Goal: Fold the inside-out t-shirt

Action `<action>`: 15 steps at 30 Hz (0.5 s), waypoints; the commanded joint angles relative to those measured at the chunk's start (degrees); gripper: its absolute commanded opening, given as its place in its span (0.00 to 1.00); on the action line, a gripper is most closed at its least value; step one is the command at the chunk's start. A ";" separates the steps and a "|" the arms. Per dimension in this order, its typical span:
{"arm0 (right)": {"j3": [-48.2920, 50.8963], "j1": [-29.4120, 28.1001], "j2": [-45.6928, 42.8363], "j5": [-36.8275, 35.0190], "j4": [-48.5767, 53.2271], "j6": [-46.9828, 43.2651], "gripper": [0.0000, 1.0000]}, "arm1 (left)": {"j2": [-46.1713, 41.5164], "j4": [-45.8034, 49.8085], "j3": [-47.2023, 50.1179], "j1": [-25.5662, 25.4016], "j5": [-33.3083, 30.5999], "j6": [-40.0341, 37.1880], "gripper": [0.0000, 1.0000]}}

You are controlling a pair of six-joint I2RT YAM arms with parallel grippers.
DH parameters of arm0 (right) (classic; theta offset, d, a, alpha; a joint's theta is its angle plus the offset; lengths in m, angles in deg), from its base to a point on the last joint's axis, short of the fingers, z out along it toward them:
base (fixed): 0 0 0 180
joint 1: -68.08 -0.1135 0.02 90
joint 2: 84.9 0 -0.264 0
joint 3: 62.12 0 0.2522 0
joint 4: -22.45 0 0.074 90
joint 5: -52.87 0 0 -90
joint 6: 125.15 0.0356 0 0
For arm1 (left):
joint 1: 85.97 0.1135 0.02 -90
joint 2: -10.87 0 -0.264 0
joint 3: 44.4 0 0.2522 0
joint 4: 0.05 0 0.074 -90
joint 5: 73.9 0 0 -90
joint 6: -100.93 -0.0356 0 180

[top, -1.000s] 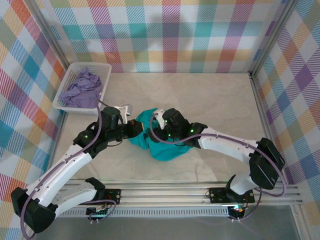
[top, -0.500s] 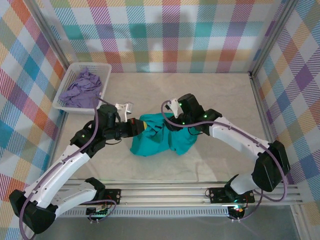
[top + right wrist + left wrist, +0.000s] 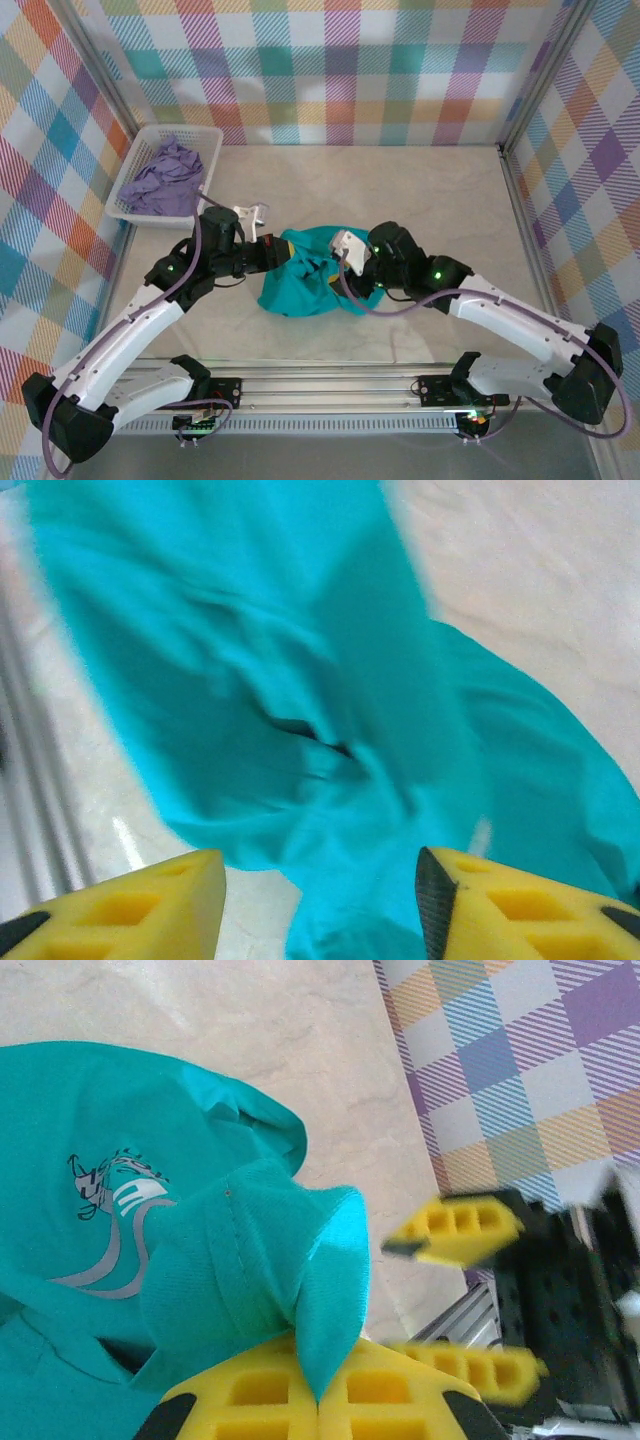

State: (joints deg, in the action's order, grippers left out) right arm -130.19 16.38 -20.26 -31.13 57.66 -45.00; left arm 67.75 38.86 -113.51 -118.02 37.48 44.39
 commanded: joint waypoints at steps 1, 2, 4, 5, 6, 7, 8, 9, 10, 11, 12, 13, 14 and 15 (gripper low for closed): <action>2.00 -1.30 2.11 6.03 -7.76 0.04 0.34 | 0.14 -1.33 -1.69 0.65 -0.11 -0.10 0.00; 2.01 -1.35 3.64 6.57 -9.66 0.94 0.30 | 0.09 -1.46 -1.72 0.64 -0.03 -0.05 0.00; 1.29 -1.39 7.89 6.86 -13.01 2.30 0.27 | -0.02 -1.47 -1.75 0.67 0.11 -0.02 0.00; 1.06 -1.38 9.44 5.90 -14.70 2.91 0.27 | -0.01 -1.38 -1.78 0.68 0.15 -0.03 0.00; 0.95 -1.38 11.01 4.84 -16.63 3.14 0.27 | -0.10 -1.21 -1.78 0.63 0.24 -0.04 0.00; 0.95 -1.38 12.38 2.97 -18.53 3.49 0.27 | -0.20 -0.99 -1.84 0.68 0.28 -0.05 0.00; 0.82 -1.38 13.43 1.28 -19.89 3.65 0.27 | -0.42 -0.81 -1.83 0.68 0.25 -0.13 0.00; 0.34 -1.30 14.71 0.25 -20.69 3.19 0.27 | -0.55 -0.63 -1.83 0.68 0.16 -0.22 0.00; -0.58 -1.30 15.98 -0.58 -20.62 2.68 0.27 | -0.71 -0.47 -1.78 0.68 0.15 -0.25 0.00; -1.32 -1.30 16.87 -1.30 -20.52 2.34 0.27 | -0.77 -0.40 -1.77 0.68 0.15 -0.23 0.00; -1.88 -1.30 17.76 -2.59 -20.64 2.10 0.27 | -0.85 -0.28 -1.79 0.65 0.23 -0.24 0.00; -2.18 -1.22 18.36 -3.74 -20.71 1.91 0.27 | -0.90 -0.22 -1.78 0.68 0.23 -0.25 0.00; -2.36 -1.13 18.71 -4.40 -20.64 1.69 0.27 | -0.94 -0.27 -1.70 0.68 0.23 -0.27 0.00; -2.70 -1.07 19.10 -5.20 -20.37 1.44 0.27 | -1.02 -0.25 -1.75 0.68 0.23 -0.24 0.00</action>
State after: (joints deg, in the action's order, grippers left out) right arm -130.21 15.11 -1.66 -33.16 40.55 -42.97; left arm 67.90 39.08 -113.51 -118.02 37.50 44.36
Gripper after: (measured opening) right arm 0.268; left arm 0.049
